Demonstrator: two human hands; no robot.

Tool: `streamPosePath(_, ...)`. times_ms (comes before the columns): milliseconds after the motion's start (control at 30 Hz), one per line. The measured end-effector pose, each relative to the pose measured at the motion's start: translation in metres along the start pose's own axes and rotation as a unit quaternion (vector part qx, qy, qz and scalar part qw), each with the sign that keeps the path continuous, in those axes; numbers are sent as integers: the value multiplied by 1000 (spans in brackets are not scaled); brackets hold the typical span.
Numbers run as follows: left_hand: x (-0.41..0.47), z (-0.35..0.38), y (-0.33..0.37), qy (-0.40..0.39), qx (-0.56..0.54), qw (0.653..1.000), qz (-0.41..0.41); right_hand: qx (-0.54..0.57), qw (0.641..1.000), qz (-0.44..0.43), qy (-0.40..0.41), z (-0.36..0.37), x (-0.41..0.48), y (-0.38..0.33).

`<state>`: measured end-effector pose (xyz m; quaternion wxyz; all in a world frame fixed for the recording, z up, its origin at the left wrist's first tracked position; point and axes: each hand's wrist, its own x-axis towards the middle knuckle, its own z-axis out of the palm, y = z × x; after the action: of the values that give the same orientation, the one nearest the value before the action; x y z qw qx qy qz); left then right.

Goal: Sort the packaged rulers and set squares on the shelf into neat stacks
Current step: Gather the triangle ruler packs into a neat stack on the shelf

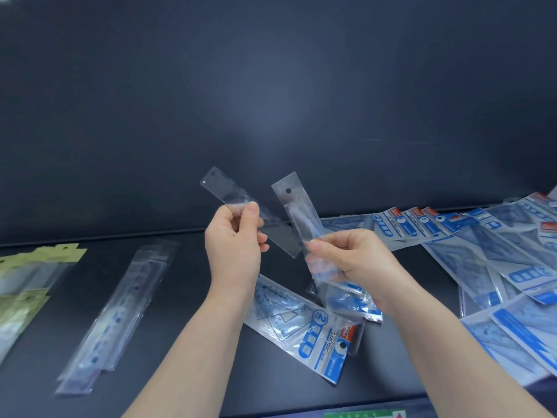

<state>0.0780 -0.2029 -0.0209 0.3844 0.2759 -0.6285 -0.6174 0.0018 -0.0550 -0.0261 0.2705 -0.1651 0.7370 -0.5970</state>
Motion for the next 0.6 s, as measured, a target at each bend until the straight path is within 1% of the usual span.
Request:
streamPosePath(167, -9, 0, -1, -131, 24, 991, -28, 12, 1000, -25, 6, 7, 0, -3)
streamPosePath(300, -15, 5, -3, -201, 107, 973, -28, 20, 998, -50, 36, 13, 2, -1)
streamPosePath(433, -19, 6, 0, -240, 196, 951, 7, 114, 992, -52, 34, 20, 1, -2)
streamPosePath(500, -20, 6, 2, -261, 248, 932, 37, 152, 987, -49, 25, 22, 0, -4)
streamPosePath(600, -23, 8, 3, -285, 311, 903, 80, 179, 982, -49, 19, 22, -2, -7)
